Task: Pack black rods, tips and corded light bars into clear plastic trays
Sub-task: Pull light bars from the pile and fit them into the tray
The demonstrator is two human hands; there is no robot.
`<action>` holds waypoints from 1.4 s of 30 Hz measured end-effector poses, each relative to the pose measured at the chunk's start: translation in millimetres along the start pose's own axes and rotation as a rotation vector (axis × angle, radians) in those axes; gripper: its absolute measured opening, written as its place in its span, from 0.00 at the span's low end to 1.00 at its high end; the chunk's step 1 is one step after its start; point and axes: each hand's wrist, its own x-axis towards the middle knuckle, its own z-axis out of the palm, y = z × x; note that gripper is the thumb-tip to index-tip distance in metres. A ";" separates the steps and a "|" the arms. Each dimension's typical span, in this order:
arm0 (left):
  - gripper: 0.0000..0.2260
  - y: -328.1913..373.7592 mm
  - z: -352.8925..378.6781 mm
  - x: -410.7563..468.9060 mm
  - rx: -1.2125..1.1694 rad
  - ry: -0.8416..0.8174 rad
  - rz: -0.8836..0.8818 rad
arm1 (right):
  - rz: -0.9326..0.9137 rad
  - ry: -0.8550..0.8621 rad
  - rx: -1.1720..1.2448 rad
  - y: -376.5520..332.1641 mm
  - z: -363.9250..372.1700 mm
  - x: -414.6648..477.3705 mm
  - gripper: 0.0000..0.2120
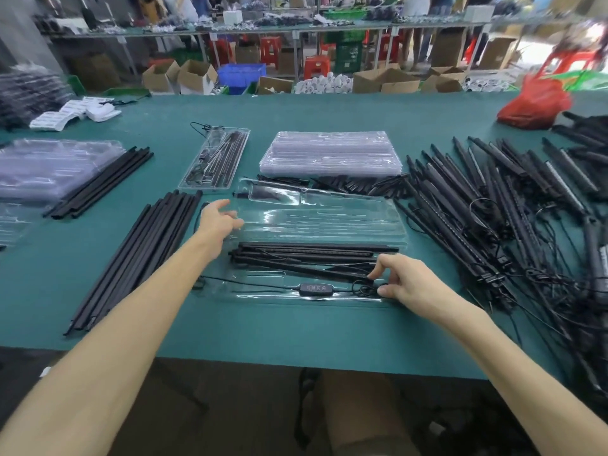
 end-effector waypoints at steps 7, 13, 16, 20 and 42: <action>0.21 1.8 -23.8 -15.7 -0.114 -0.125 0.160 | 0.002 0.010 -0.010 0.9 2.2 1.0 0.10; 0.11 1.5 -49.9 -35.6 0.170 -0.472 0.321 | 0.007 0.016 -0.038 0.8 3.2 1.6 0.08; 0.35 6.6 -63.3 -45.7 0.381 -0.605 0.311 | 0.002 0.013 -0.039 1.0 2.7 1.3 0.09; 0.49 16.9 -74.5 -51.7 0.323 -0.770 0.215 | 0.000 0.020 -0.042 1.1 3.9 0.8 0.09; 0.43 27.6 21.8 -108.8 1.114 -0.860 0.479 | 0.003 0.165 -0.038 7.8 21.2 -1.6 0.14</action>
